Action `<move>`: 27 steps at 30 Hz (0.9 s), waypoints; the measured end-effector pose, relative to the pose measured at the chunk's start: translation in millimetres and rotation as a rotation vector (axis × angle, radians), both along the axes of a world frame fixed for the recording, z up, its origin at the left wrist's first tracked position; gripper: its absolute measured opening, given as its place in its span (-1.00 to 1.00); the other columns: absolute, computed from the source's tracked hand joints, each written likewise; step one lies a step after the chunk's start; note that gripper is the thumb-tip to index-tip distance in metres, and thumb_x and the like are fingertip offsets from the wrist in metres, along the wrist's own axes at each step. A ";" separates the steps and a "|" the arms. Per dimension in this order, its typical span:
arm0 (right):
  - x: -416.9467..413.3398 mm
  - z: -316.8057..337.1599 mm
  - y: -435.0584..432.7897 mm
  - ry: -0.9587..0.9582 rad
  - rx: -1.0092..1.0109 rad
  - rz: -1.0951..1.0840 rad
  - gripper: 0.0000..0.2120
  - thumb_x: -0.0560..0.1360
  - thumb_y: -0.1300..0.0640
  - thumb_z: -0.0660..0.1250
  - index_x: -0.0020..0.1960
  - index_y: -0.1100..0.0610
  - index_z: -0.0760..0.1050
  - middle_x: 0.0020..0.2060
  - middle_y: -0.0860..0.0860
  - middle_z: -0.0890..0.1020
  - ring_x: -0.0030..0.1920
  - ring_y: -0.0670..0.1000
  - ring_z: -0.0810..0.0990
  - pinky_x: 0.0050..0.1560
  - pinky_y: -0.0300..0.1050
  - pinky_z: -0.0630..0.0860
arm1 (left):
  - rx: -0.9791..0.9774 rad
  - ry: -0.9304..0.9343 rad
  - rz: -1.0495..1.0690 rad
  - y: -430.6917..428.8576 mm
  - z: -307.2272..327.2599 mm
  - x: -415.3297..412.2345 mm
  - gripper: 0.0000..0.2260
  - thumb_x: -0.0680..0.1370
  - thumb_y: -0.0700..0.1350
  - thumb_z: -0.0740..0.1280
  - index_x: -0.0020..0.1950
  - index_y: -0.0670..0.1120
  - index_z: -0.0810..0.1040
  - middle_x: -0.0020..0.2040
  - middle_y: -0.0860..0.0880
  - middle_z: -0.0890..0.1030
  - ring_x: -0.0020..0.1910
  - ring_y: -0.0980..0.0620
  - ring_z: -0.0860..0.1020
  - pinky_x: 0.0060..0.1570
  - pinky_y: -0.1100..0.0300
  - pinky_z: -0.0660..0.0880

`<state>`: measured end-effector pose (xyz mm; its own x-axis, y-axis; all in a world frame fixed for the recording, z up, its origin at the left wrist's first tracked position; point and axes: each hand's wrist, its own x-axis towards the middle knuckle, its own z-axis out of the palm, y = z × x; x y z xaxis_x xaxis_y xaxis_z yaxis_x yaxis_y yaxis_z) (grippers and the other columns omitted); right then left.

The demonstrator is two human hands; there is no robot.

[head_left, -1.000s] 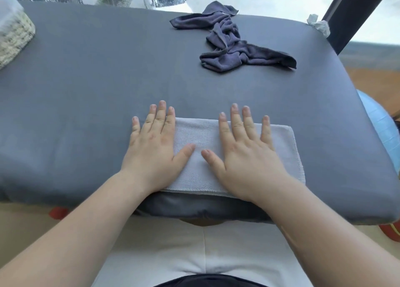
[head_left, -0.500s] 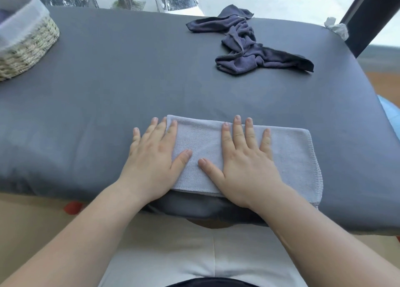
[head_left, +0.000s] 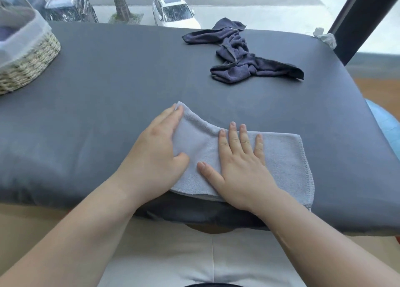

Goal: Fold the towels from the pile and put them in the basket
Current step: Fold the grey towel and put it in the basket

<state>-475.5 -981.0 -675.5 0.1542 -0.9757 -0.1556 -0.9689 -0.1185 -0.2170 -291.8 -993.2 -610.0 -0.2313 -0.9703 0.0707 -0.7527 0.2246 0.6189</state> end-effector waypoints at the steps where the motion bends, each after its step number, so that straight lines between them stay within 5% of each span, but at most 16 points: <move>1: -3.7 3.4 0.5 -0.101 -0.001 -0.004 -0.05 0.46 -0.50 -0.31 0.63 0.10 -0.28 0.60 0.06 -0.30 0.56 0.03 -0.44 0.54 0.17 -0.38 | -0.010 0.018 -0.009 0.5 10.0 -5.0 -0.25 0.47 -0.32 0.33 0.61 -0.03 0.14 0.58 0.15 0.17 0.45 0.42 0.08 0.34 0.62 -0.03; 4: -25.3 26.1 8.9 -0.502 -0.020 -0.124 -0.09 0.50 -0.49 -0.17 0.64 0.06 -0.17 0.62 -0.10 -0.18 0.57 -0.16 -0.33 0.53 -0.19 -0.30 | -0.050 0.043 -0.076 2.0 40.8 -24.7 -0.27 0.45 -0.28 0.35 0.60 -0.01 0.22 0.54 0.17 0.30 0.41 0.20 0.35 0.33 0.45 0.24; 6: -48.1 38.1 17.1 -0.612 -0.110 -0.226 -0.15 0.50 -0.43 -0.12 0.64 0.04 -0.04 0.61 -0.16 -0.01 0.58 -0.21 -0.16 0.49 -0.33 -0.18 | -0.033 0.085 -0.156 3.8 58.7 -43.9 -0.33 0.44 -0.27 0.32 0.55 0.02 0.33 0.22 0.40 0.52 0.06 0.21 0.58 0.03 0.51 0.37; 8: -73.3 39.9 25.2 -0.633 -0.251 -0.283 -0.24 0.59 -0.38 -0.07 0.61 0.07 0.15 0.53 -0.11 0.28 0.54 -0.17 0.13 0.43 -0.40 0.00 | 0.009 0.146 -0.215 3.0 61.7 -66.1 -0.46 0.44 -0.30 0.30 0.40 0.00 0.47 -0.27 0.43 0.51 -0.35 0.27 0.49 -0.32 0.52 0.34; 10: -96.2 34.2 31.7 -0.742 -0.320 -0.362 -0.30 0.57 -0.31 0.00 0.55 0.09 0.30 0.27 -0.11 0.52 0.31 -0.13 0.44 0.35 -0.30 0.30 | -0.022 0.139 -0.239 3.7 54.6 -94.9 -0.63 0.42 -0.30 0.29 0.21 -0.10 0.53 -0.37 0.24 0.46 -0.41 0.24 0.40 -0.38 0.43 0.29; 12: -111.5 28.8 37.2 -0.953 -0.260 -0.482 -0.37 0.55 -0.27 0.09 0.49 0.05 0.38 -0.01 -0.07 0.64 -0.01 -0.03 0.63 0.08 0.01 0.58 | -0.047 0.103 -0.272 7.4 41.9 -124.1 -0.66 0.42 -0.29 0.29 0.18 -0.14 0.51 -0.19 0.17 0.49 -0.27 0.19 0.44 -0.22 0.38 0.33; 14: -120.5 25.2 41.6 -1.133 -0.159 -0.552 -0.41 0.53 -0.23 0.15 0.48 0.01 0.39 -0.12 0.03 0.69 -0.14 0.10 0.68 -0.10 0.07 0.63 | -0.027 0.035 -0.324 13.5 26.4 -150.1 -0.50 0.47 -0.28 0.30 0.42 -0.15 0.42 0.28 -0.01 0.53 0.13 0.12 0.51 0.18 0.42 0.31; 16: -125.5 21.9 44.7 -1.141 -0.132 -0.551 -0.50 0.58 -0.16 0.23 0.48 -0.04 0.37 -0.11 -0.05 0.72 -0.10 0.06 0.71 -0.03 0.04 0.63 | 0.068 -0.001 -0.369 20.7 12.4 -165.6 -0.40 0.56 -0.19 0.31 0.58 -0.15 0.19 0.59 -0.08 0.22 0.53 0.07 0.20 0.36 0.53 -0.03; 18: -128.9 20.5 45.4 -1.074 -0.151 -0.541 -0.59 0.60 -0.11 0.28 0.43 -0.11 0.38 -0.16 -0.06 0.72 -0.13 0.00 0.69 0.01 0.06 0.61 | 0.117 0.041 -0.363 25.2 5.4 -168.3 -0.43 0.63 -0.08 0.28 0.60 -0.13 0.17 0.63 -0.05 0.10 0.57 0.10 0.11 0.46 0.45 -0.06; 21: -130.8 21.5 44.0 -0.993 -0.169 -0.502 -0.85 0.57 -0.02 0.36 0.11 -0.10 0.45 -0.35 0.05 0.64 -0.38 -0.02 0.52 -0.23 -0.01 0.48 | -0.117 0.139 -0.258 21.6 -3.0 -152.2 -0.67 0.62 -0.12 0.22 0.36 -0.15 0.54 0.38 -0.08 0.52 0.37 0.06 0.45 0.37 0.26 0.31; 23: -131.4 21.1 40.9 -0.916 -0.193 -0.468 -0.88 0.53 0.05 0.42 -0.06 -0.05 0.46 -0.40 0.00 0.58 -0.42 -0.09 0.45 -0.28 -0.15 0.38 | -0.334 0.060 -0.214 15.2 -10.8 -138.3 -0.72 0.56 -0.11 0.24 0.19 -0.13 0.64 0.18 -0.04 0.62 0.17 -0.03 0.55 0.21 0.14 0.44; 25: -131.6 21.4 35.5 -0.823 -0.218 -0.435 -0.88 0.51 0.10 0.43 -0.12 -0.03 0.50 -0.36 -0.06 0.59 -0.39 -0.12 0.48 -0.27 -0.22 0.39 | -0.398 -0.150 -0.234 13.9 -19.9 -130.8 -0.62 0.55 0.02 0.24 0.28 -0.11 0.59 0.27 -0.06 0.59 0.22 -0.11 0.53 0.26 -0.01 0.44; 27: -132.5 24.5 30.5 -0.751 -0.231 -0.415 -0.90 0.51 0.11 0.43 -0.09 -0.06 0.54 -0.25 -0.13 0.61 -0.32 -0.14 0.55 -0.24 -0.33 0.42 | -0.292 -0.353 -0.306 18.9 -26.8 -132.7 -0.38 0.55 0.23 0.10 0.52 -0.08 0.37 0.53 -0.07 0.36 0.50 -0.12 0.30 0.49 -0.12 0.22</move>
<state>-607.9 -950.5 -651.0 -0.2372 -0.9701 0.0520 -0.5547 0.0913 -0.8270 -424.5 -974.3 -636.8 -0.5582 -0.8067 0.1939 -0.7767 0.5903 0.2198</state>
